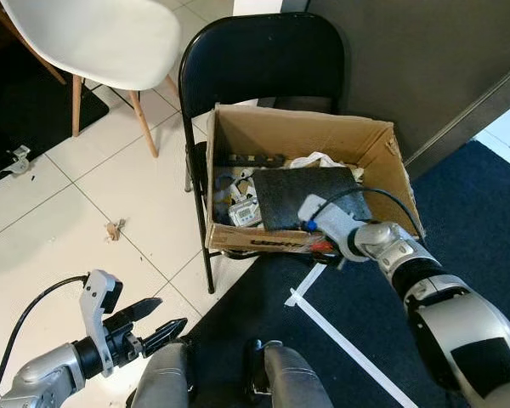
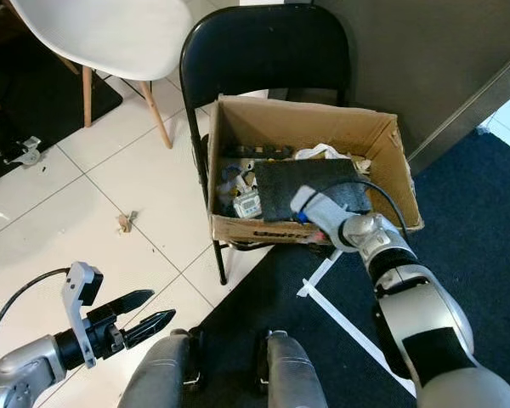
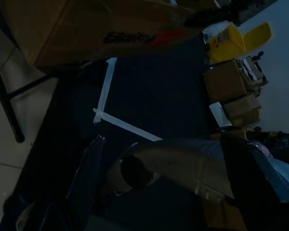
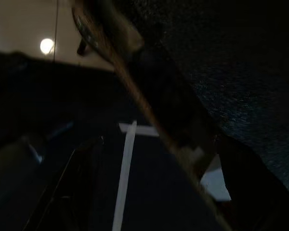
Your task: Picking trash to rubbish bin
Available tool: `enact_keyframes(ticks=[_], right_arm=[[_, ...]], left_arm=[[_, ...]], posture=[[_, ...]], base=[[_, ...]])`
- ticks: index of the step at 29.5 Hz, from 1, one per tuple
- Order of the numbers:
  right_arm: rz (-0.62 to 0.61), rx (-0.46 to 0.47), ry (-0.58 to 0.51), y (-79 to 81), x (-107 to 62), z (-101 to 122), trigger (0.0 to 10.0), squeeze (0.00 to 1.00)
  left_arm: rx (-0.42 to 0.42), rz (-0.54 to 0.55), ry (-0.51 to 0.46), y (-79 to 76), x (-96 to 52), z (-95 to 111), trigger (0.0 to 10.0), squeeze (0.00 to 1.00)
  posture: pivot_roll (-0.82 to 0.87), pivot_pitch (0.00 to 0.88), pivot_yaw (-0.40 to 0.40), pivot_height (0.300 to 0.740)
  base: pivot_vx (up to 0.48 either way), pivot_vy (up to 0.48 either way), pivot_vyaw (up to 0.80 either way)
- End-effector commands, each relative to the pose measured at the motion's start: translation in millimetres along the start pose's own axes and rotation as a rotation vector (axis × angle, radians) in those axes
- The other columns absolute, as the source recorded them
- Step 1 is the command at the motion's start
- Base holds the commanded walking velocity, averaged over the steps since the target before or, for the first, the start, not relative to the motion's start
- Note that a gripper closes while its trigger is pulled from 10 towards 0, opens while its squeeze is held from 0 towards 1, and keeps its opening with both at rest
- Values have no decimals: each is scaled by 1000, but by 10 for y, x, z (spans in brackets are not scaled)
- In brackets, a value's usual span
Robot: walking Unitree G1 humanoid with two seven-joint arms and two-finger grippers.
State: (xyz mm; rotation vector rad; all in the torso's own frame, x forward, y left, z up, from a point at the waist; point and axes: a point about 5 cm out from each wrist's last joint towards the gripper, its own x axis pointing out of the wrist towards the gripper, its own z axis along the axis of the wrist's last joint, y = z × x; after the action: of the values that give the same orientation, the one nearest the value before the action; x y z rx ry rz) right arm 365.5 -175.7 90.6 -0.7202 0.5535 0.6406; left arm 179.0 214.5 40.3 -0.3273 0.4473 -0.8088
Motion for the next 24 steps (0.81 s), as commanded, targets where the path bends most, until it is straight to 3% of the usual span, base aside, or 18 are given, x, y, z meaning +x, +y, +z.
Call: enact_keyframes(ticks=[1, 9, 14, 16, 17, 24], right_arm=[[-31, 30, -26, -31, -1, 46, 10000, 0], [-96, 8, -64, -133, -7, 256, 10000, 0], [-168, 5, -52, -206, -29, 271, 10000, 0], [-205, 48, -73, -246, -41, 306, 10000, 0], [-225, 114, -111, -276, -53, 343, 10000, 0], [-198, 289, -226, -341, -103, 391, 10000, 0]], left_arm=[[-33, -4, 34, -48, -53, -77, 10000, 0], [-49, -11, 41, -114, -82, -74, 10000, 0], [-49, -16, 42, -129, -84, -67, 10000, 0], [-50, -17, 46, -142, -86, -70, 10000, 0], [-51, -16, 51, -153, -88, -81, 10000, 0], [-48, -6, 52, -152, -86, -82, 10000, 0]], posture=[[128, 317, -115, 740], [135, 320, -121, 740], [136, 324, -121, 740], [138, 329, -119, 740], [138, 330, -118, 740], [139, 329, -117, 740]], base=[[0, 0, 0], [0, 0, 0], [0, 0, 0], [0, 0, 0], [0, 0, 0], [0, 0, 0]])
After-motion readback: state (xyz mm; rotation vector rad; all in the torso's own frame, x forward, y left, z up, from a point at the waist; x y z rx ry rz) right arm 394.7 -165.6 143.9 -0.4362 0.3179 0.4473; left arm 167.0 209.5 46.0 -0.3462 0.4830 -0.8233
